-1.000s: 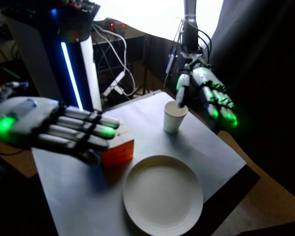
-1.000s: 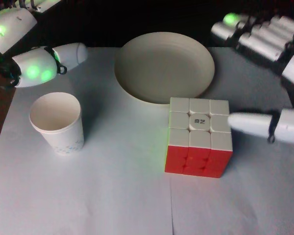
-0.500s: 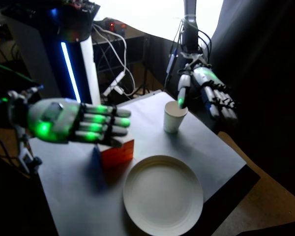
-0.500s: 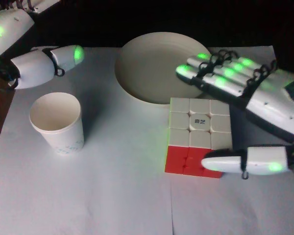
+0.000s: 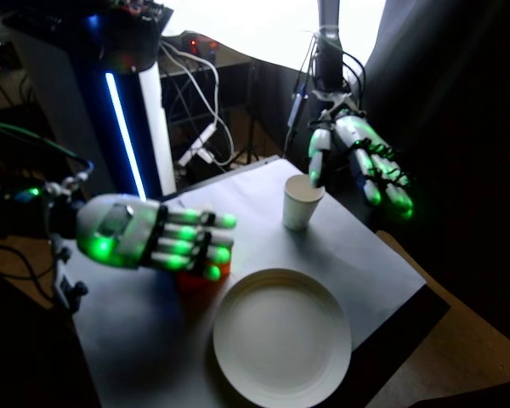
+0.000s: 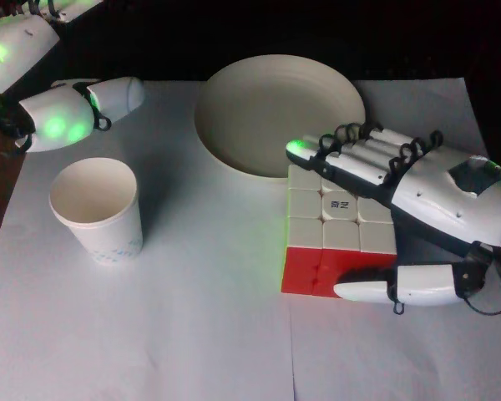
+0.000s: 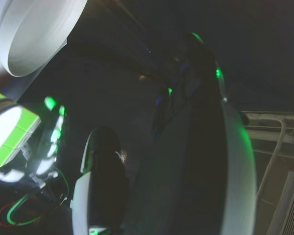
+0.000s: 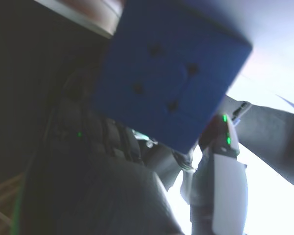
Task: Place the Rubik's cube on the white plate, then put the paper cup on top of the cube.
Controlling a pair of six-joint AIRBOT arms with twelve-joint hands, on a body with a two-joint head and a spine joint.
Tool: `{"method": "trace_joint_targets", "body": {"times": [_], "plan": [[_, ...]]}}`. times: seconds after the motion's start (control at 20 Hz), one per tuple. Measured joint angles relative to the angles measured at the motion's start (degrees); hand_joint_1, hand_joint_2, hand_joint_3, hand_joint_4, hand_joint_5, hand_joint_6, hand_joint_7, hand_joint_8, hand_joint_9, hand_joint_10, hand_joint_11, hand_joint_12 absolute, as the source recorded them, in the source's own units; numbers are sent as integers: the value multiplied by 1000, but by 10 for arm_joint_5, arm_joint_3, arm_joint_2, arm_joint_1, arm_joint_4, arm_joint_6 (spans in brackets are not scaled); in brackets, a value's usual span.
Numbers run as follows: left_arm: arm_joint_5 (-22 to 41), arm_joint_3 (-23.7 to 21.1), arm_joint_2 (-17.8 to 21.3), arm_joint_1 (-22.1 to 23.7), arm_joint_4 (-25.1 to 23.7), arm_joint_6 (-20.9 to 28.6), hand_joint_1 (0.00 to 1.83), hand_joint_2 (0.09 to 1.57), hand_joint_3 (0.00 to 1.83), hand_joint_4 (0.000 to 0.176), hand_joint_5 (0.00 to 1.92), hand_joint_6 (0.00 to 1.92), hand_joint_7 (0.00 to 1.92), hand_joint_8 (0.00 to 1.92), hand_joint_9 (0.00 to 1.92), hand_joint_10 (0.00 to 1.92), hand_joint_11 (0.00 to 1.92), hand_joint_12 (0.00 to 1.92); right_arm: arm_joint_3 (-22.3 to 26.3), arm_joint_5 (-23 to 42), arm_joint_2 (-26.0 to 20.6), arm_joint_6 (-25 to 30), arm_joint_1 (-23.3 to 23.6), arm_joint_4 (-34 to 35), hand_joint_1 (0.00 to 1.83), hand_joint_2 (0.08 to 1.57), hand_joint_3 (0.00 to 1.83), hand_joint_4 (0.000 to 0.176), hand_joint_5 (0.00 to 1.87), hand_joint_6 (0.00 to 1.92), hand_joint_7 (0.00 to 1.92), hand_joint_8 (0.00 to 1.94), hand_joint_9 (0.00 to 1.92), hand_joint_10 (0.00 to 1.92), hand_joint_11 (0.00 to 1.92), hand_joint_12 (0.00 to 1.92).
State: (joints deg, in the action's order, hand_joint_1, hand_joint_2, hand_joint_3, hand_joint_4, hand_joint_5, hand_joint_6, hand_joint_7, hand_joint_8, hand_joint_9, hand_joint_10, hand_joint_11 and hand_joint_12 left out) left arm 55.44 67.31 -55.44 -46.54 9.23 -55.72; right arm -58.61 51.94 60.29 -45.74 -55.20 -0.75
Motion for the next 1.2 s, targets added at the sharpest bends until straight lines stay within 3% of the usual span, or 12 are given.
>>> {"method": "trace_joint_targets", "body": {"times": [0.05, 0.1, 0.2, 0.35, 0.6, 0.75, 0.8, 0.9, 1.0, 1.05, 1.1, 1.2], "plan": [[0, 0, 0, 0, 0, 0, 365, 1362, 1, 68, 102, 0, 18, 1, 0, 0, 0, 542, 0, 6, 1, 0, 0, 1, 865, 1204, 3, 0, 93, 957, 257, 1116, 396, 1465, 200, 1783], [0, 0, 0, 0, 0, 0, 345, 1366, 1, 64, 106, 1, 22, 1, 0, 0, 0, 497, -1, 11, 1, 0, 0, 2, 871, 1210, 2, 0, 118, 1227, 317, 1272, 502, 1649, 417, 1904], [0, 0, 0, 0, 2, 0, 335, 1348, 0, 91, 108, 0, 22, 2, 1, 0, 0, 511, -1, 17, 3, 3, 0, 6, 1262, 1255, 8, 0, 224, 1379, 677, 1516, 662, 1916, 703, 1921], [0, 0, 0, -2, 2, 0, 300, 1339, 0, 96, 113, 2, 21, 1, 0, 0, 0, 615, -1, 33, 4, 7, 1, 12, 1095, 1359, 6, 0, 453, 1599, 656, 1716, 762, 1921, 882, 1921], [1, 0, 0, -3, 5, 0, 276, 1341, 0, 99, 103, 3, 16, 1, 0, 0, 0, 663, 4, 54, 1, 16, 0, 11, 1283, 1281, 0, 0, 237, 1487, 662, 1541, 653, 1921, 820, 1921], [1, 0, 0, -4, 7, 0, 301, 1330, 0, 116, 101, 2, 13, 0, 0, 0, 0, 457, 8, 66, -20, 12, 0, -7, 1101, 1381, 7, 0, 437, 1575, 610, 1832, 545, 1921, 690, 1921], [1, 0, 0, -4, 7, 0, 323, 1323, 0, 124, 99, 6, 6, 0, 0, 0, 0, 739, 8, 70, -25, 11, 3, -2, 1093, 1384, 5, 0, 439, 1583, 608, 1829, 558, 1921, 702, 1921], [1, 0, 0, -4, 6, 0, 319, 1327, 0, 89, 107, 3, 6, 0, 0, 0, 0, 685, 7, 83, -30, 10, 12, 8, 1222, 1341, 0, 0, 256, 1552, 589, 1673, 512, 1921, 701, 1921], [2, 0, 0, -4, 7, 0, 357, 1312, 0, 98, 120, 2, 13, 1, 0, 0, 0, 557, 7, 80, -34, 10, 29, 0, 1250, 1333, 0, 0, 194, 1467, 563, 1664, 347, 1885, 535, 1921], [1, 0, 0, -4, 7, 0, 362, 1315, 0, 105, 108, 4, 4, 3, 0, 0, 0, 656, 4, 82, -34, 11, 37, -6, 1183, 1215, 0, 0, 197, 1392, 202, 1613, 254, 1784, 383, 1921], [1, 0, 0, -4, 8, 0, 353, 1322, 1, 87, 108, 2, 4, 1, 0, 0, 0, 613, -6, 83, -33, 11, 50, -13, 1241, 1279, 38, 0, 224, 1387, 500, 1641, 360, 1897, 583, 1921], [1, 0, 0, -4, 9, 0, 338, 1334, 1, 70, 93, 1, 0, 0, 0, 0, 0, 462, -29, 77, -25, 11, 74, -10, 1137, 1198, 0, 0, 222, 1400, 206, 1631, 344, 1910, 594, 1921]]}}
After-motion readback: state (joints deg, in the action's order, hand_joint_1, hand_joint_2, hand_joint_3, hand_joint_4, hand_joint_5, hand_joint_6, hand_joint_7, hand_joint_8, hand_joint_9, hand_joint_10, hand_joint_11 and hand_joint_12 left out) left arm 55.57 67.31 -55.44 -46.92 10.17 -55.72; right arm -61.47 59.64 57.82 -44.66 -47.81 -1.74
